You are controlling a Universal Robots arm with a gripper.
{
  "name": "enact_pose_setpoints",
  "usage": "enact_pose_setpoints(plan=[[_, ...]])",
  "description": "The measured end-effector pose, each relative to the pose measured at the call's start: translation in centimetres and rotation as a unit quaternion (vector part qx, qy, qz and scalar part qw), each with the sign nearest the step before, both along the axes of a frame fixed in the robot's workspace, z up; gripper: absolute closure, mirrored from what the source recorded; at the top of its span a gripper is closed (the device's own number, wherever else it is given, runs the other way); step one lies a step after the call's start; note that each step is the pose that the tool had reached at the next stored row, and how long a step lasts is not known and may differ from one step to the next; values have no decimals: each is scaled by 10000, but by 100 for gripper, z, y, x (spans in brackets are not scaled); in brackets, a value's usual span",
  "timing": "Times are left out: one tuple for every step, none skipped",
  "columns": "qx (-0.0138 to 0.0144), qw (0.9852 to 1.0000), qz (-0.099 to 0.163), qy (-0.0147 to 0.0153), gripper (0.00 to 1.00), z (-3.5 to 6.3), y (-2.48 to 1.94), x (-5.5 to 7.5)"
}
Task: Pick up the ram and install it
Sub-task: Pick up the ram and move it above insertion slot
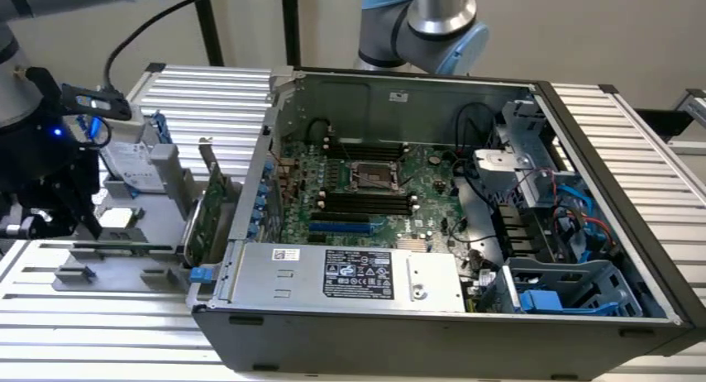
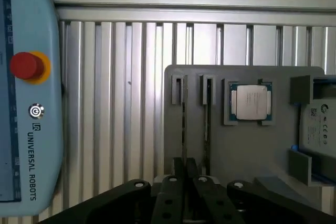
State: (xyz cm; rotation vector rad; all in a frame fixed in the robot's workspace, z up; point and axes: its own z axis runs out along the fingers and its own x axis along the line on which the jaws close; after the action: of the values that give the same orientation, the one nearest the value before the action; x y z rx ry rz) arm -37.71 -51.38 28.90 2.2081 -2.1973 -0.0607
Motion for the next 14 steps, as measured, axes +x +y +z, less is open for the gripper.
enact_pose_setpoints(plan=[[-1, 10000, 0, 1, 100, 47, 0, 19], [-1, 10000, 0, 1, 100, 90, 0, 39], [0, 10000, 0, 0, 100, 136, 0, 66], [0, 10000, 0, 0, 100, 183, 0, 97], [-1, 10000, 0, 0, 100, 229, 0, 132], [1, 10000, 0, -1, 100, 273, 0, 169], [0, 10000, 0, 0, 100, 364, 0, 256], [0, 10000, 0, 0, 100, 408, 0, 303], [0, 10000, 0, 0, 100, 450, 0, 348], [-1, 10000, 0, 1, 100, 492, 0, 391], [-1, 10000, 0, 1, 100, 536, 0, 437], [-1, 10000, 0, 1, 100, 581, 0, 483], [0, 10000, 0, 0, 100, 625, 0, 530], [0, 10000, 0, 1, 100, 669, 0, 576]])
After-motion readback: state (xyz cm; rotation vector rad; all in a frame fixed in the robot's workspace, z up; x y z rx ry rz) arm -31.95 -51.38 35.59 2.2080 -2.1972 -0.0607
